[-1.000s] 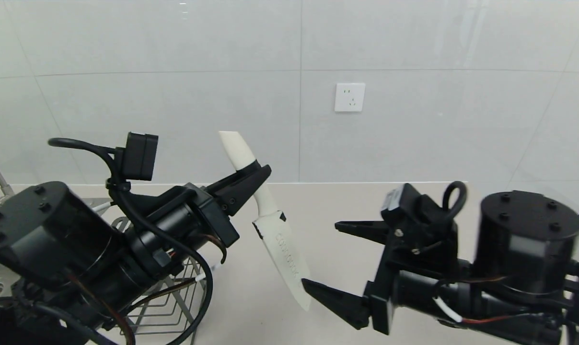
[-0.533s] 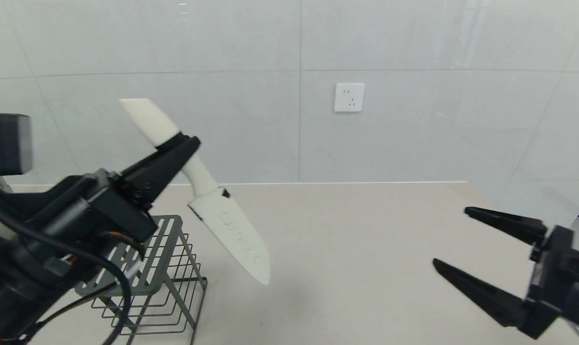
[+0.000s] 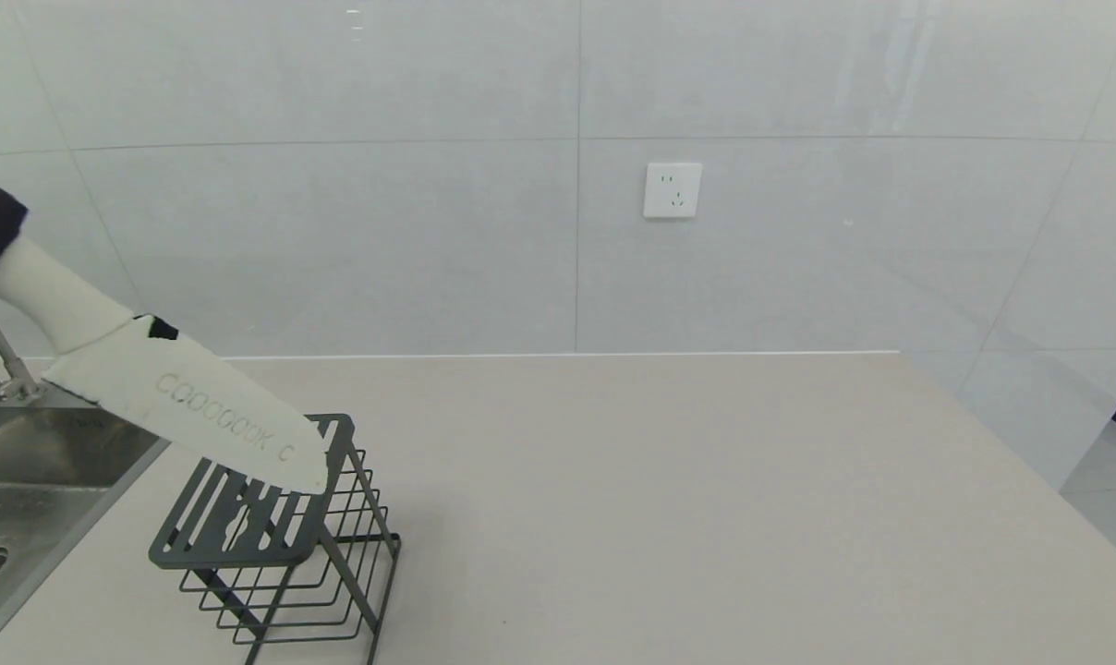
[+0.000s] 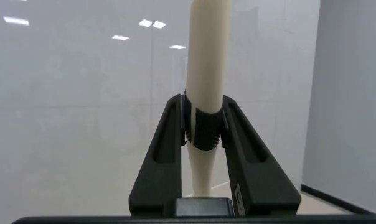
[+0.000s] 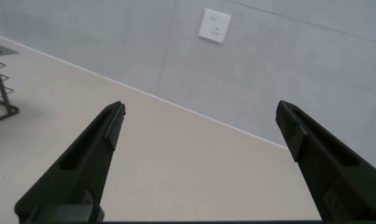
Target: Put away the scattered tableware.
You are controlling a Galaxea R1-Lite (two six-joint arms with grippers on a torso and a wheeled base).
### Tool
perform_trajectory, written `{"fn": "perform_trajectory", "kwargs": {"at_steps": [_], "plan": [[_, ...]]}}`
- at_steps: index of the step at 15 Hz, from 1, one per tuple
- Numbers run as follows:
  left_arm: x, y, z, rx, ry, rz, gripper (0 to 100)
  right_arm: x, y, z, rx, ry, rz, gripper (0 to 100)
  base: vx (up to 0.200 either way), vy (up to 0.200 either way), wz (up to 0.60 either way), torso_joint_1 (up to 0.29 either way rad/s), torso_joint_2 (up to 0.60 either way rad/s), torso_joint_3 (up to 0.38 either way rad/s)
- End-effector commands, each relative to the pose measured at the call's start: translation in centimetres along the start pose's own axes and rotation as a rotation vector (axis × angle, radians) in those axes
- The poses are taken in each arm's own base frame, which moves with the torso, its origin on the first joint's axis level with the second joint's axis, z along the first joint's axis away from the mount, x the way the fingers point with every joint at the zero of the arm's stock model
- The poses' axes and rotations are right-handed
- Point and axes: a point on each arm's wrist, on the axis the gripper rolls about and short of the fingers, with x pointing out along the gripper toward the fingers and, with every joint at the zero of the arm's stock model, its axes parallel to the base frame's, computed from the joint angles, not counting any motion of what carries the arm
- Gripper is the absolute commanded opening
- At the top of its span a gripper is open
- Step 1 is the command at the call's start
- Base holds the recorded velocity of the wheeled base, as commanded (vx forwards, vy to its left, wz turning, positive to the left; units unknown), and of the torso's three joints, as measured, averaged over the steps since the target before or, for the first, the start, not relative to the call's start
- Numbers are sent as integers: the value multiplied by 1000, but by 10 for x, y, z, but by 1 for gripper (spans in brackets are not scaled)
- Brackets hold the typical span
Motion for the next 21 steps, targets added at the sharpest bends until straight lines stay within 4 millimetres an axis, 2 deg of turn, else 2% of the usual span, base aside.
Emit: {"fn": "perform_trajectory", "kwargs": {"at_steps": [1, 2, 5, 7, 8, 10, 12, 15, 21], "plan": [[-8, -2, 10, 28, -44, 9, 0, -17, 14, -19, -33, 16, -29, 100, 0, 0, 0, 0, 0, 0], [-12, 6, 15, 99, -51, 103, 0, -19, 20, -35, -1, 147, 90, 100, 0, 0, 0, 0, 0, 0], [-14, 10, 26, 155, -89, 160, 0, -19, 20, -37, -1, 168, 94, 100, 0, 0, 0, 0, 0, 0], [-12, 11, 23, 140, -57, 158, 0, -19, 20, -38, 24, 179, 74, 100, 0, 0, 0, 0, 0, 0], [-8, 10, 24, 119, -41, 138, 0, -19, 20, -38, 24, 180, 71, 100, 0, 0, 0, 0, 0, 0], [8, 6, 39, 94, -16, 101, 0, -19, 20, -38, 22, 181, 69, 100, 0, 0, 0, 0, 0, 0], [18, 4, 46, 152, 103, 84, 0, -19, 20, -38, 19, 188, 45, 100, 0, 0, 0, 0, 0, 0], [18, 2, 31, 169, 259, 91, 0, -19, 18, -38, 16, 203, -8, 100, 0, 0, 0, 0, 0, 0], [40, 3, 14, 137, 323, 114, 0, -19, 18, -38, 0, 201, -9, 100, 0, 0, 0, 0, 0, 0]]}}
